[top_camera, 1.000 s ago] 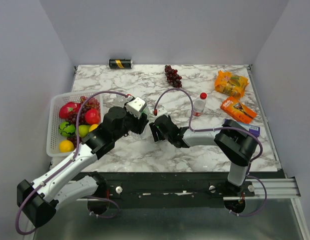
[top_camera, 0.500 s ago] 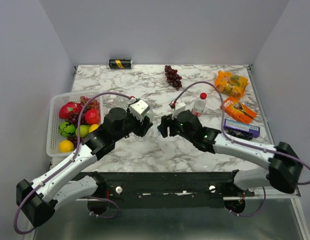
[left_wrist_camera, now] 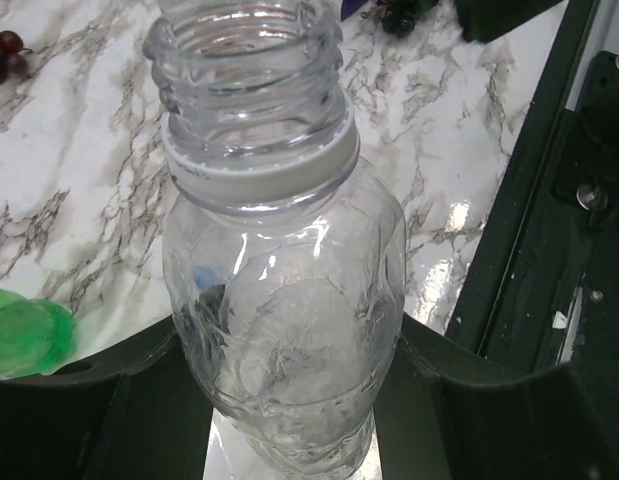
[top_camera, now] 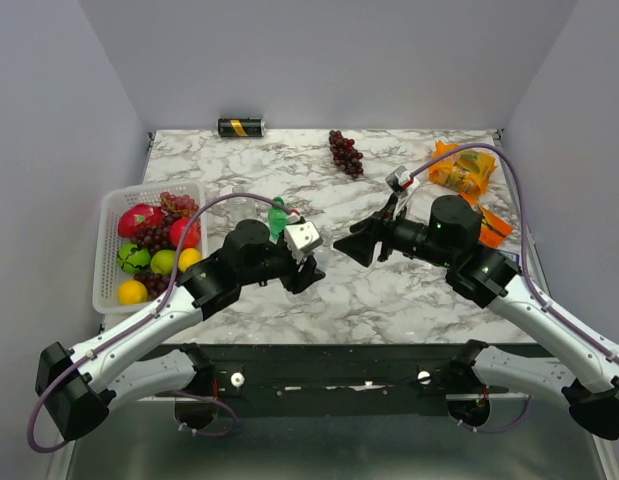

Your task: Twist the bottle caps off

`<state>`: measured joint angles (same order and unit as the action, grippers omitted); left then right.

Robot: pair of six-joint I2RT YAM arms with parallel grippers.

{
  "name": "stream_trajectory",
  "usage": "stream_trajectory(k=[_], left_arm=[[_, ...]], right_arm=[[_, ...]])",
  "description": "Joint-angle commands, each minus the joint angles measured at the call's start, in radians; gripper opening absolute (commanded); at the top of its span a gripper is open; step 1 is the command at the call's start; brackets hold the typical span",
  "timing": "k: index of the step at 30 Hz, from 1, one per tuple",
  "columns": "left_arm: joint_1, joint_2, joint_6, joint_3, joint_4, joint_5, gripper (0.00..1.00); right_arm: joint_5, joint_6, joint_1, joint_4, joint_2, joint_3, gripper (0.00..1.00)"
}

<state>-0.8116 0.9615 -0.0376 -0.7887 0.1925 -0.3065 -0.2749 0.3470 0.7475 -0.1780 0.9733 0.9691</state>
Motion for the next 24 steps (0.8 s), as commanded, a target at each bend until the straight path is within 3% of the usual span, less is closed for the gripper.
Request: stream_trajectory(k=[1, 17, 24], left_arm=[[-0.024, 0.006, -0.027, -0.026, 0.012, -0.060, 0.31], [-0.060, 0.019, -0.048, -0.035, 0.038, -0.037, 0.31], [-0.064, 0.031, -0.053, -0.035, 0.042, -0.029, 0.31]], right_arm=[[-0.174, 0.017, 0.000, -0.049, 0.014, 0.059, 0.71], [-0.244, -0.006, 0.013, -0.048, 0.119, 0.085, 0.63], [-0.237, -0.022, 0.024, -0.041, 0.143, 0.076, 0.55]])
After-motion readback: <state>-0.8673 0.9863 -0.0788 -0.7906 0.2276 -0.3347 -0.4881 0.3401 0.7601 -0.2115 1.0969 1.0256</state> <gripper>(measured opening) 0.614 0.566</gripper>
